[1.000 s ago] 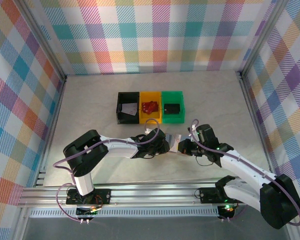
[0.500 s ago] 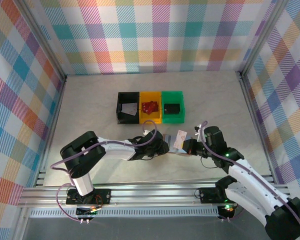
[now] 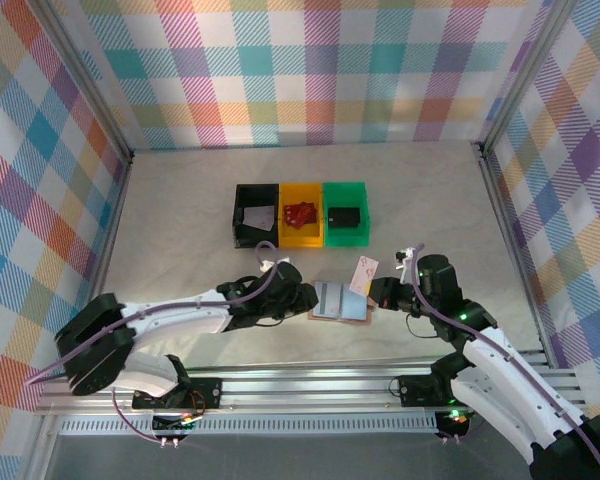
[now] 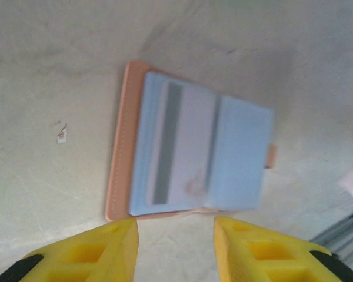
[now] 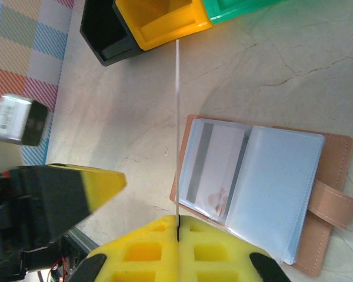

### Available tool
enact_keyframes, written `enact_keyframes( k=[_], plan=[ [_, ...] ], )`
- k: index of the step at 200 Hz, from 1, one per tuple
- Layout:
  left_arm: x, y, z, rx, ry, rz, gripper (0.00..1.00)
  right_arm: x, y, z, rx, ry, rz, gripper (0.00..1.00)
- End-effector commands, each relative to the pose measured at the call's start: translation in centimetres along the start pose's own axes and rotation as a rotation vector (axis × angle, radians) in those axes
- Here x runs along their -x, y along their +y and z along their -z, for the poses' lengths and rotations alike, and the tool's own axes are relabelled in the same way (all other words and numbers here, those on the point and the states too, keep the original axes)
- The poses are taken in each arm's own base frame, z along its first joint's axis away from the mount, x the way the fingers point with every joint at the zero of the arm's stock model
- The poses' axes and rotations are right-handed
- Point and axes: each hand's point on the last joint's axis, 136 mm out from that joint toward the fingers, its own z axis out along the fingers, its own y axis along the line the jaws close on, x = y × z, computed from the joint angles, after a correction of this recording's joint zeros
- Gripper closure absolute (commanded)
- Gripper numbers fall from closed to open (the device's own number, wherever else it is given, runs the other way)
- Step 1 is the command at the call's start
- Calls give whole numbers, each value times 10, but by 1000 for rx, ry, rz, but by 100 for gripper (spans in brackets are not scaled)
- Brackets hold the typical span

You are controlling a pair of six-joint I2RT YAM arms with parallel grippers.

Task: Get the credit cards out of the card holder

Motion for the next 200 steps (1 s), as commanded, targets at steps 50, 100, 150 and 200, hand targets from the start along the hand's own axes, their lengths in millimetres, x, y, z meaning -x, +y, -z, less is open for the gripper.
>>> enact_keyframes(
  k=[50,100,150,200],
  plan=[
    [18,-14,44,-143,-131,18,57,13,33,18,120,-35,18,100],
    [18,-22,55,-306,-165,90,57,16,53,29,217,-42,10,100],
    [23,-36,70,-438,-212,120,56,21,69,43,303,-98,5,100],
    [17,-58,75,-549,-219,130,56,24,76,48,373,-137,-24,100]
  ],
)
